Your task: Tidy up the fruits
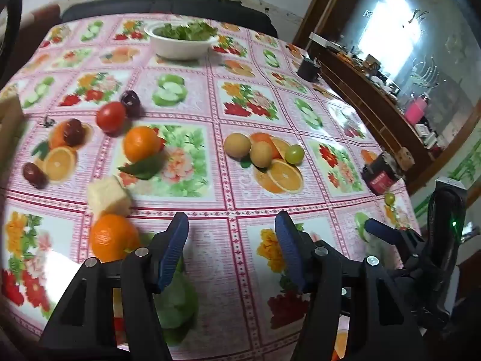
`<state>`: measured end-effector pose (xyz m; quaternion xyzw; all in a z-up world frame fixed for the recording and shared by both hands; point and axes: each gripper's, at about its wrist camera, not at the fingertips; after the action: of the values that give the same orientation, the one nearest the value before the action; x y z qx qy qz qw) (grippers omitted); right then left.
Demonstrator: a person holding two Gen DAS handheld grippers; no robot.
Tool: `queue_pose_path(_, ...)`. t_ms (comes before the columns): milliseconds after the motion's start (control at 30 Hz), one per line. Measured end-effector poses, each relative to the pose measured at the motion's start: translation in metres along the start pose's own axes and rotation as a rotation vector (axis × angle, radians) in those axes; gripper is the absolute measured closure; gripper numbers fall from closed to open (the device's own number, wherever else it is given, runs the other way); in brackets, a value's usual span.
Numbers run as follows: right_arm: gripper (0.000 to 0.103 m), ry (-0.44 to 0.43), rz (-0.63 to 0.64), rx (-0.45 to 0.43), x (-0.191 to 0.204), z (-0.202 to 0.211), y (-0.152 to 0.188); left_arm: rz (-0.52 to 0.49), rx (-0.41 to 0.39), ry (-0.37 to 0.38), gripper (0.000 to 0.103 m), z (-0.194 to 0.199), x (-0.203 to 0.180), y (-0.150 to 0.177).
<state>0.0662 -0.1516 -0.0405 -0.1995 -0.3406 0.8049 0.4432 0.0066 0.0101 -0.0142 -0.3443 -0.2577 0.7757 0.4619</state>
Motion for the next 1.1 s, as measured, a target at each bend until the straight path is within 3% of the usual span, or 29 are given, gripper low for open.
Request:
queue_pose_path(333,0.000,0.000,0.000,-0.001,0.000,0.000,0.000,-0.011,-0.022,-0.060,0.045,0.009,-0.008,-0.004)
queue_pose_path(733,0.000,0.000,0.000,-0.001,0.002,0.000,0.000,-0.046,-0.075,-0.123,0.044,0.071,-0.011,-0.017)
queue_pose_path(933,0.000,-0.021,0.023,0.014,0.011,0.004,-0.006,-0.054,-0.069,-0.203,0.044,0.094,0.003,-0.007)
queue_pose_path(1000,0.001,-0.128,-0.123,-0.082,-0.002,0.030,-0.009,-0.059,-0.054,-0.216,0.044,0.101,0.010,-0.003)
queue_pose_path(1100,0.001,-0.199,-0.195,-0.248,-0.003,0.077,-0.017,-0.044,-0.055,-0.235,0.044,0.116,0.027,0.003)
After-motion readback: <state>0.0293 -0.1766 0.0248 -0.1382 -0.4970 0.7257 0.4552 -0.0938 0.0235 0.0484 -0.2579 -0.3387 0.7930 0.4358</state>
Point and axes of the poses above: each gripper's, at about its wrist camera, not at the fingertips, and z roughly against the way its jaws point, x to its left, y to its underside, and after that the axes turned 11 degrees about -x, right-handed
